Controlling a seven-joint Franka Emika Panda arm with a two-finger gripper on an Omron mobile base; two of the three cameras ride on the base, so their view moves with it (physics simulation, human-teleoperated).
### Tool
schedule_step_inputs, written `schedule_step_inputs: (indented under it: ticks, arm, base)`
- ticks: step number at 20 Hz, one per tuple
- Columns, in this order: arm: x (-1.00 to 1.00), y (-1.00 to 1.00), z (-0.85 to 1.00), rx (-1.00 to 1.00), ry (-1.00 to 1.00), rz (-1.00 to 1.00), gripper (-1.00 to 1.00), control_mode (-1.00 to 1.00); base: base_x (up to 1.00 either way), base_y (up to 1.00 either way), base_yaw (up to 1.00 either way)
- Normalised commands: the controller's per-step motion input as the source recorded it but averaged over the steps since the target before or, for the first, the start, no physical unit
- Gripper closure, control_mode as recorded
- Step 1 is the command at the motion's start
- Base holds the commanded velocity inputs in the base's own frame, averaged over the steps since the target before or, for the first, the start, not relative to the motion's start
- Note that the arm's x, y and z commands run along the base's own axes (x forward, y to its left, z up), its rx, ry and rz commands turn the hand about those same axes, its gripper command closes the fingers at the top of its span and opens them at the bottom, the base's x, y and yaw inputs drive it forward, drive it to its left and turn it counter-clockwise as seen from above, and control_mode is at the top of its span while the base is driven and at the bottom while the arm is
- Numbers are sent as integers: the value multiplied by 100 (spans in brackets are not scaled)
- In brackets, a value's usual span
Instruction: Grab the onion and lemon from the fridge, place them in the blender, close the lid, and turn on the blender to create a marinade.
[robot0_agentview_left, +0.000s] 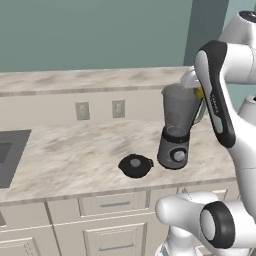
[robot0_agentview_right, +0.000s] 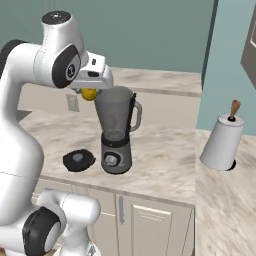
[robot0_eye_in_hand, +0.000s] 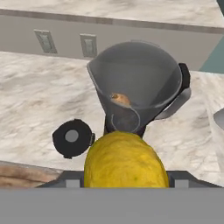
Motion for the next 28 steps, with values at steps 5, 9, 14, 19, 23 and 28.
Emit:
schedule_step_inputs:
  ticks: [5, 9, 14, 19, 23, 28]
  arm:
    - [19, 0, -30, 0, 2, 0, 100, -100]
    - [48, 0, -2, 0, 0, 0, 100, -100]
    - [52, 0, 0, 0, 0, 0, 100, -100]
    - [28, -8, -1, 0, 0, 0, 100, -100]
    - [16, -9, -14, 0, 1, 0, 100, -100]
    - [3, -6, -25, 0, 6, 0, 100, -100]
  base:
    - [0, 0, 0]
    - [0, 0, 0]
    - [0, 0, 0]
    - [0, 0, 0]
    - [0, 0, 0]
    - [0, 0, 0]
